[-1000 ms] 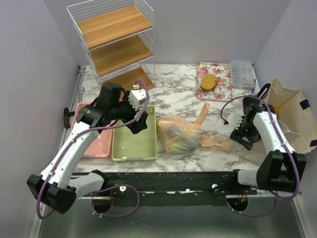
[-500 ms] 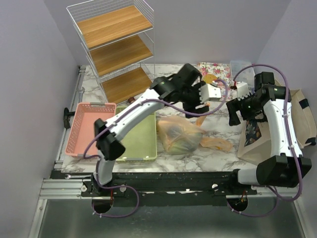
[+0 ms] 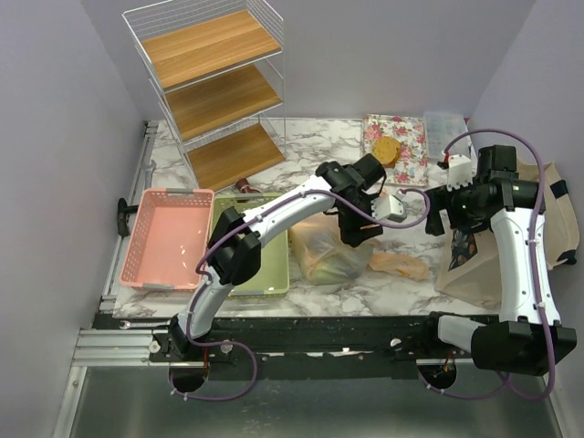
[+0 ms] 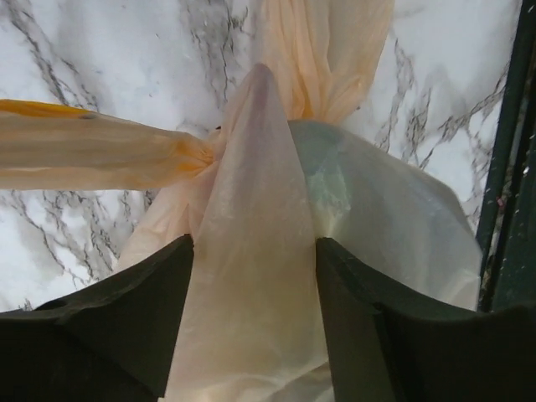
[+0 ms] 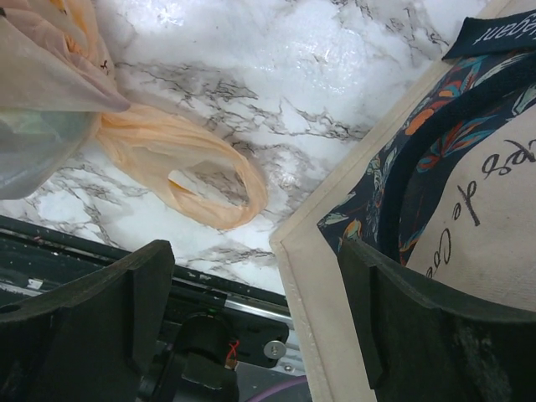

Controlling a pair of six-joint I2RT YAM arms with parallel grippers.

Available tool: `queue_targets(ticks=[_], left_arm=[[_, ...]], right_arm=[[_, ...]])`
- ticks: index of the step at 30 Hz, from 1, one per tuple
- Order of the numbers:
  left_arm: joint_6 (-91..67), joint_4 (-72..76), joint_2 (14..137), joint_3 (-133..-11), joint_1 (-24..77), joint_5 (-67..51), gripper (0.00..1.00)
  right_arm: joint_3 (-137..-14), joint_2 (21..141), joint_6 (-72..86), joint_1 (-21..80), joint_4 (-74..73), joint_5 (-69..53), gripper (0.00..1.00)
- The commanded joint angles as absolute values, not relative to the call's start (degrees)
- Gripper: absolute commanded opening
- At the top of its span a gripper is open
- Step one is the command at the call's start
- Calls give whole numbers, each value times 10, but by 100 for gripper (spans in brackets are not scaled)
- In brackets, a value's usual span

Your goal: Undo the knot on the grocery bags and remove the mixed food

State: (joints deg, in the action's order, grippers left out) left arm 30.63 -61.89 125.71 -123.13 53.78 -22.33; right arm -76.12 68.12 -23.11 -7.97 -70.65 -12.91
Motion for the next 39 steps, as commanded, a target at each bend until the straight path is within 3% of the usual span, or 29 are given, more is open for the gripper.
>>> queue_targets(ticks=[1, 2, 4, 5, 8, 14, 20, 24, 27, 39], left_arm=[[320, -624, 1271, -1213, 537, -217, 51], [323, -622, 1266, -1213, 538, -222, 40], [320, -617, 1254, -1222, 538, -238, 7], [313, -610, 1245, -1229, 538, -248, 0], [276, -537, 1184, -1226, 539, -293, 0], [153, -199, 1009, -1097, 541, -289, 0], [255, 68, 856, -731, 536, -294, 0], [311, 93, 845, -565, 536, -288, 0], [321, 97, 859, -506, 537, -290, 0], [275, 157, 820, -532, 551, -286, 0]], right_arm=[[-754, 670, -216, -86, -698, -131, 88], [-754, 669, -214, -87, -698, -137, 88], [-756, 670, -208, -92, -697, -148, 88], [-757, 671, -203, -96, -697, -153, 88], [-772, 678, -190, -107, -702, -183, 88], [-850, 718, -166, -125, -719, -273, 88], [-897, 750, -189, -126, -745, -372, 88], [-864, 755, -227, -126, -757, -400, 88], [-825, 755, -276, -126, -774, -412, 88], [-692, 763, -414, -125, -794, -478, 90]])
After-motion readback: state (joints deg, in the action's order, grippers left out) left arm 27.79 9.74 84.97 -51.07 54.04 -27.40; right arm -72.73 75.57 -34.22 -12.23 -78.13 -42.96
